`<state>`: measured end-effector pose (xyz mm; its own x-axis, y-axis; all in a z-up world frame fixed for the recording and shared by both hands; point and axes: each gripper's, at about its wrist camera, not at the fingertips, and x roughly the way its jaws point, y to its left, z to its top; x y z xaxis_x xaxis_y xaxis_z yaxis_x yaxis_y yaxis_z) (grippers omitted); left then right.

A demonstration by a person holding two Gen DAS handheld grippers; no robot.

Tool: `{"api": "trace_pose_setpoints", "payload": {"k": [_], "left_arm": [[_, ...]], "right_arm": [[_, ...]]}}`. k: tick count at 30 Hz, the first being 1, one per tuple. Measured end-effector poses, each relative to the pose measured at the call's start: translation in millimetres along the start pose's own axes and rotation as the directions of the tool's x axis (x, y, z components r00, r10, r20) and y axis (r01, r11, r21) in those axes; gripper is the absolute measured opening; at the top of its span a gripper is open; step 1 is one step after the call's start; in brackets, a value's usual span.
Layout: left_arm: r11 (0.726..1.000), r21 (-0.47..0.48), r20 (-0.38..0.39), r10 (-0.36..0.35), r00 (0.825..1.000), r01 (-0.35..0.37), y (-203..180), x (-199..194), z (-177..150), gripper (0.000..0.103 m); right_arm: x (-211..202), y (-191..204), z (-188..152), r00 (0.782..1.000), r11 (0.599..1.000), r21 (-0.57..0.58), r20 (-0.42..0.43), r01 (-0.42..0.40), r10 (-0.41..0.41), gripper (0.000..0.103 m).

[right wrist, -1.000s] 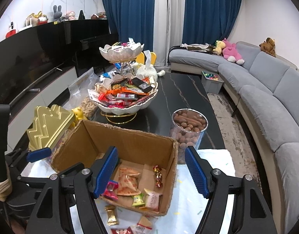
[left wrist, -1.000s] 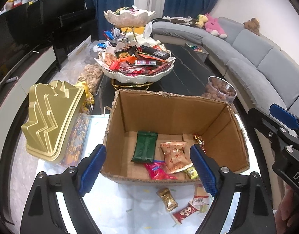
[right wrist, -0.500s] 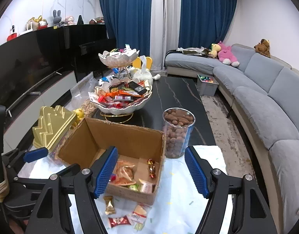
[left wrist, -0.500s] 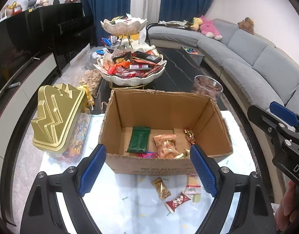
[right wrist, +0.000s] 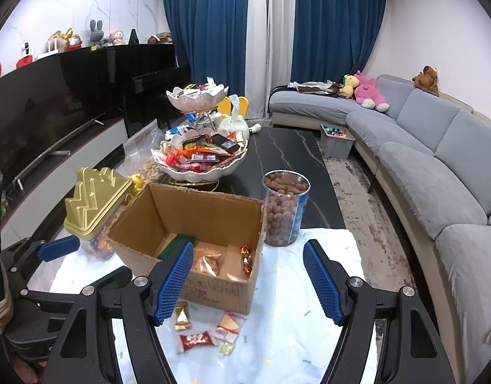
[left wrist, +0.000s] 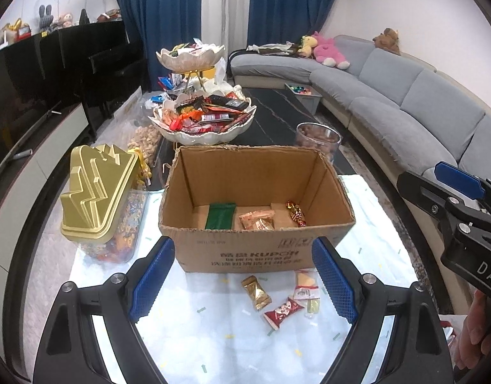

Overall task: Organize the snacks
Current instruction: 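Move both tools back toward the remaining snacks beside the box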

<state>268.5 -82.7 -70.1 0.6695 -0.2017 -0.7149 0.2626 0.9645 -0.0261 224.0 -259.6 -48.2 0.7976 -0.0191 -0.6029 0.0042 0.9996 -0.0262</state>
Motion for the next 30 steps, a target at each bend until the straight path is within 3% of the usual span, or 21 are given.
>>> {"api": "trace_pose_setpoints", "payload": {"k": [16, 30], "left_arm": [[0.999, 0.045, 0.047, -0.005, 0.999, 0.003, -10.2, -28.4, -35.2, 0.088], [0.994, 0.11, 0.042, -0.023, 0.999, 0.018, -26.3, -12.8, -76.1, 0.088]], "right_arm": [[-30.9, 6.6, -33.4, 1.0, 1.0, -0.012, 0.008, 0.016, -0.016, 0.072], [-23.4, 0.0, -75.8, 1.0, 1.0, -0.021, 0.007, 0.008, -0.008, 0.072]]}}
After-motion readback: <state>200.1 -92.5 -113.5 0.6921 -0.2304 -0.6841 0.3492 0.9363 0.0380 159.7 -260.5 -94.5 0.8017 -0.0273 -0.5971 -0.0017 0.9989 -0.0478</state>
